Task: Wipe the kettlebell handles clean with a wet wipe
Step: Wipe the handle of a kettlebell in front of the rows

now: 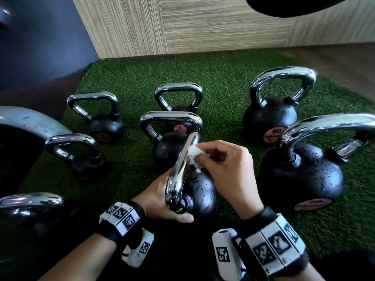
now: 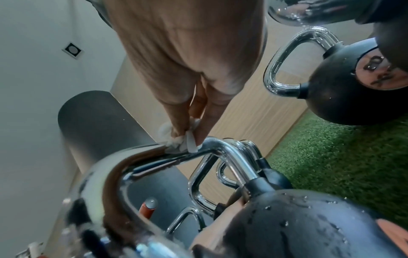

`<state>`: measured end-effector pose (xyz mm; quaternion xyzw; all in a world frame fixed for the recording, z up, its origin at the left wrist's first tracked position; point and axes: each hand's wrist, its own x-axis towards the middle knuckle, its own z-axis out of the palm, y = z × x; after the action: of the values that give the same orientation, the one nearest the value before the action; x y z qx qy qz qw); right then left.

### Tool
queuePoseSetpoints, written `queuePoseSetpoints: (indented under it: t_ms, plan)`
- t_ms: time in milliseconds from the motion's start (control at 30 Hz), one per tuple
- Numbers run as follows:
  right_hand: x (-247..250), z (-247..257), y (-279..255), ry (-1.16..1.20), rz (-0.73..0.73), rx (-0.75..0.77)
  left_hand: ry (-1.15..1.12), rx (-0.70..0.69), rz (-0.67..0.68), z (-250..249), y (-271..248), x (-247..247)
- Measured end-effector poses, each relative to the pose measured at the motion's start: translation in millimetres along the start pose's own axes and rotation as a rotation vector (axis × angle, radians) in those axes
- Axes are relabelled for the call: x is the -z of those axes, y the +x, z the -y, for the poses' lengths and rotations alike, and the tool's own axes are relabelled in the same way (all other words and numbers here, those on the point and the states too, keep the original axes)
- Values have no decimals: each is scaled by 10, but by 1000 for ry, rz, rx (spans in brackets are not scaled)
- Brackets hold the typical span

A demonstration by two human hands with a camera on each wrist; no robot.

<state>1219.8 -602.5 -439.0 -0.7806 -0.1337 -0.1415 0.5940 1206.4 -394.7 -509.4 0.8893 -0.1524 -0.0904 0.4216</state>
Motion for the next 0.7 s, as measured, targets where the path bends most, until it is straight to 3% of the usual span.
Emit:
queuePoseSetpoints:
  t_ms: [133,233,433,533,700]
  plan:
    - [5,67,-238,74,130,-58,-43,-28,24,5,41,41]
    - [5,53,-314,99,258,-101,4,30,84,60,65,45]
    - [19,0,-280,139,352,-48,62,161,148,108,86,76]
    - [-37,-31,-376,74,375,17,-62,250,158,119,122,88]
    - [-85,-178,-487,-74,500,32,-63,216,121,-68,103,110]
